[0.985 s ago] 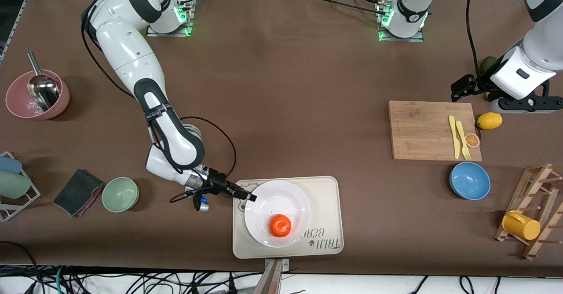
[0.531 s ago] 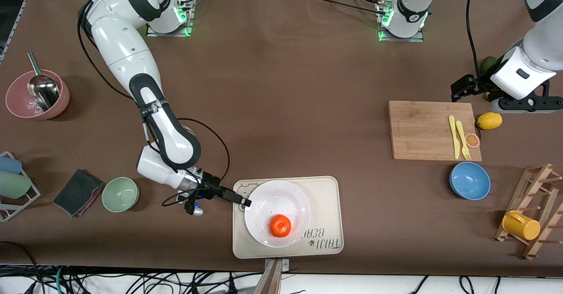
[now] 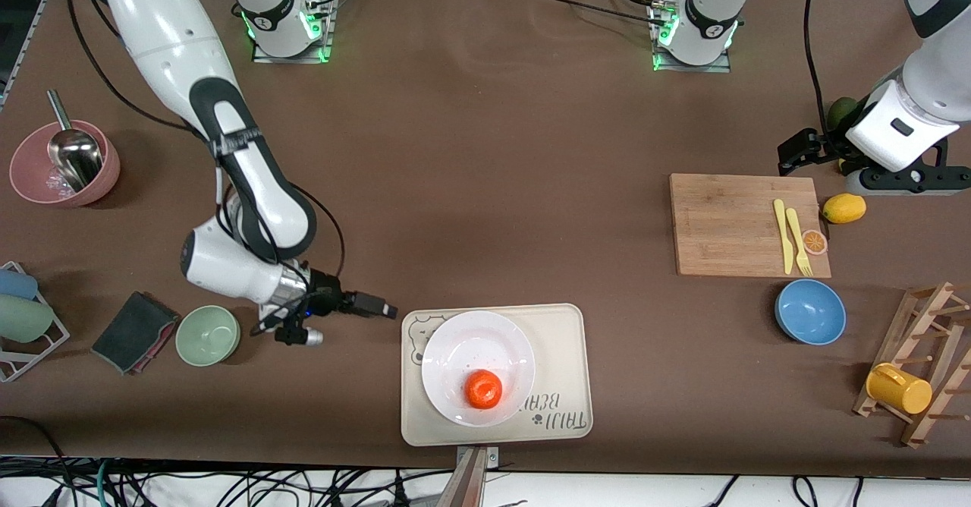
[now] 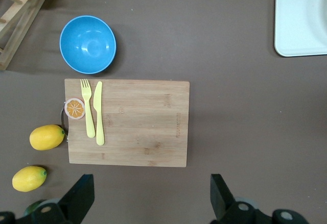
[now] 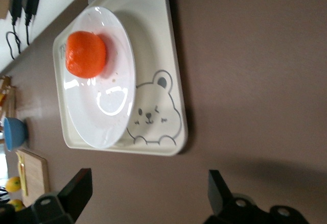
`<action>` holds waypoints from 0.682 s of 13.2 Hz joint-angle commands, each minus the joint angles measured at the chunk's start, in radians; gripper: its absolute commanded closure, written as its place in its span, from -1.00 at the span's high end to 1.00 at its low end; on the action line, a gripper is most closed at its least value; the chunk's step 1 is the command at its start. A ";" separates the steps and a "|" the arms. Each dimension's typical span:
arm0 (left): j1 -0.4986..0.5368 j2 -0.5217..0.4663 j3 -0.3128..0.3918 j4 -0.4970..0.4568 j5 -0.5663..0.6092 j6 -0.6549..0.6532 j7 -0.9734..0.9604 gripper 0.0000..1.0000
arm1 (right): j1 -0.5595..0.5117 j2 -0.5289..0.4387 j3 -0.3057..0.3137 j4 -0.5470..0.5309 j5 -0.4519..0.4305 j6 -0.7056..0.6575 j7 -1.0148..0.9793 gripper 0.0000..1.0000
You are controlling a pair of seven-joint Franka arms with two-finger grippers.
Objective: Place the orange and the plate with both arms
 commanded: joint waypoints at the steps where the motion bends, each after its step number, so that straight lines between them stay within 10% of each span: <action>1: -0.005 0.009 0.003 0.028 0.016 -0.031 0.009 1.00 | 0.001 -0.229 -0.050 -0.285 -0.139 -0.036 -0.002 1.00; 9: -0.005 0.009 0.003 0.028 0.016 -0.036 0.009 1.00 | 0.005 -0.544 -0.156 -0.277 -0.733 -0.617 0.286 1.00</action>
